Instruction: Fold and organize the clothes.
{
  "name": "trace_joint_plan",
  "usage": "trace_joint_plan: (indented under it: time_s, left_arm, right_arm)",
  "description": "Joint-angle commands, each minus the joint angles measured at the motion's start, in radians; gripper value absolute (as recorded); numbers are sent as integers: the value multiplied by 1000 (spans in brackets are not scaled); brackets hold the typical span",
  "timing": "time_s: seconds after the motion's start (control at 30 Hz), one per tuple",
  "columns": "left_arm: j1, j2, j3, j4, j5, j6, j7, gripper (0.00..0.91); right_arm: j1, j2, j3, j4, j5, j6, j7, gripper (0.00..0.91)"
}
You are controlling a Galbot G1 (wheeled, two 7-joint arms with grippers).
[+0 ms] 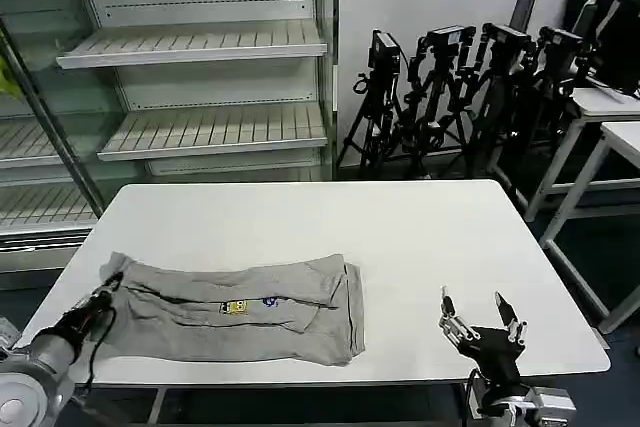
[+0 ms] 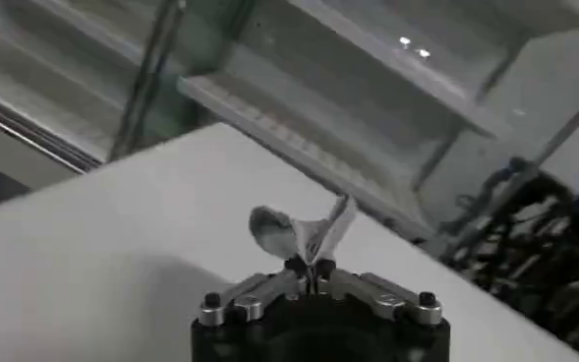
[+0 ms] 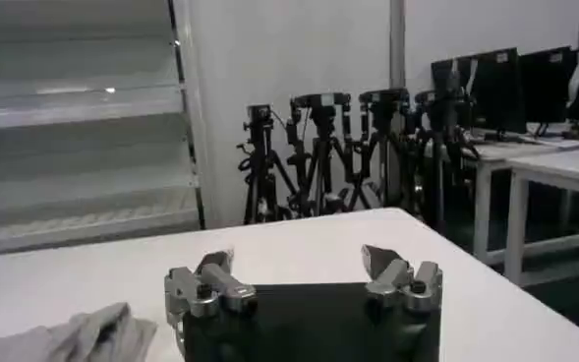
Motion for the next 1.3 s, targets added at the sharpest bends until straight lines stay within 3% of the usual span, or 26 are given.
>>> trace_joint_plan:
  time_s: [0.03,0.4,0.67,0.7,0.73,0.77,0.97,1.3]
  left_arm:
    - [-87,-203,260,-132,-301,15,-64,20]
    - [-175,-341,529,-14,-96,-17,-88,20]
    - [-205,-380,595,36,-19,-26,-94,20]
    - [-207,-381,599,47,-11,-27,-92,81]
    - [-209,-381,600,56,-4,-27,-90,574]
    - [-211,-382,600,59,0,-26,-89,897]
    - [-194,-396,609,-3,18,-49,-52,907]
    - [-164,-341,584,-137,116,-67,-32,907]
  right_arm:
    - [-11,-3,1,-11,-2,5,0,907]
    - [19,4,-22,-61,-6,13,-1,907]
    - [35,-2,-26,-78,0,13,-2,907]
    - [38,-3,-27,-81,1,14,-2,907]
    - [40,-3,-28,-82,1,13,-2,907]
    - [42,-3,-28,-84,1,14,-2,907]
    - [47,-1,-38,-91,0,13,-1,907]
    - [49,6,-48,-90,-2,14,-2,907]
